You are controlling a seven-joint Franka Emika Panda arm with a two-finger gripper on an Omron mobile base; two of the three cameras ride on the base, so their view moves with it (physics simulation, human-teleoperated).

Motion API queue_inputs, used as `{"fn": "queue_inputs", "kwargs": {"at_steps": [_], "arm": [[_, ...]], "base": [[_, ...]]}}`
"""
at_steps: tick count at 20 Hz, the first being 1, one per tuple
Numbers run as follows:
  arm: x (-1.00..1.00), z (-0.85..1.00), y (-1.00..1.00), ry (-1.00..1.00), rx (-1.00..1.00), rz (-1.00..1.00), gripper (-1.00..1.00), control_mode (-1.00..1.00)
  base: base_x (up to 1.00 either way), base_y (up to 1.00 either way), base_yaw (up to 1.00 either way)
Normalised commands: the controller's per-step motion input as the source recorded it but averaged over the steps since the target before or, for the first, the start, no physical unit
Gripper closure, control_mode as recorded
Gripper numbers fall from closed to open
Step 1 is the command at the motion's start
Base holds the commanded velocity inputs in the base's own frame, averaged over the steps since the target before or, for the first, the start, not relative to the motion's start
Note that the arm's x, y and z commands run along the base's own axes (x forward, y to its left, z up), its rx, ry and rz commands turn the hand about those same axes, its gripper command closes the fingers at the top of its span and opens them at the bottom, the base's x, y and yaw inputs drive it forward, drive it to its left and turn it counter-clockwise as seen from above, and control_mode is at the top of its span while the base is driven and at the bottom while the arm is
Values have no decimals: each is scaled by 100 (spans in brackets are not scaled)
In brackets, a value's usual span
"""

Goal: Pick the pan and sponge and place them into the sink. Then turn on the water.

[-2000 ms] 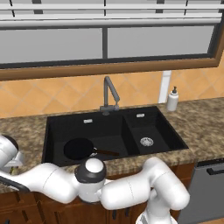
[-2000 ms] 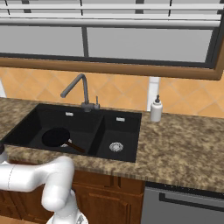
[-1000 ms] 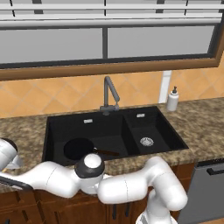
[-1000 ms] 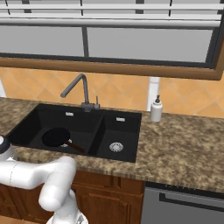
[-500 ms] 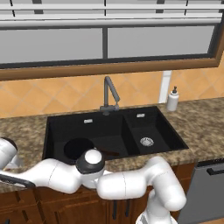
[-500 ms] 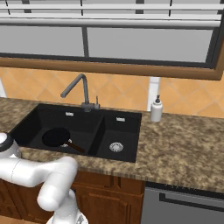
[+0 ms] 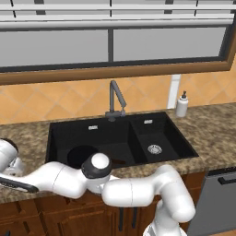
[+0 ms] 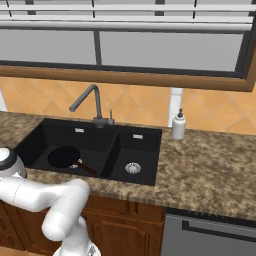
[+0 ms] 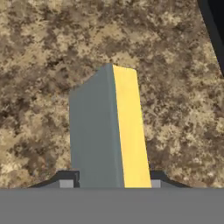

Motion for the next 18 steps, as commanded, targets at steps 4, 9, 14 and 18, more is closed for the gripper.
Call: {"fn": "queue_inputs", "kwargs": {"at_steps": [4, 9, 14, 18], "arm": [[0, 24, -99, 0, 1, -12, 100, -100], [-3, 16, -100, 0, 1, -12, 100, -100], [-5, 1, -100, 0, 0, -10, 100, -100], [-2, 0, -100, 0, 0, -6, 100, -100]], "base": [[0, 0, 0], [0, 0, 0], [0, 0, 0], [0, 0, 0]]}}
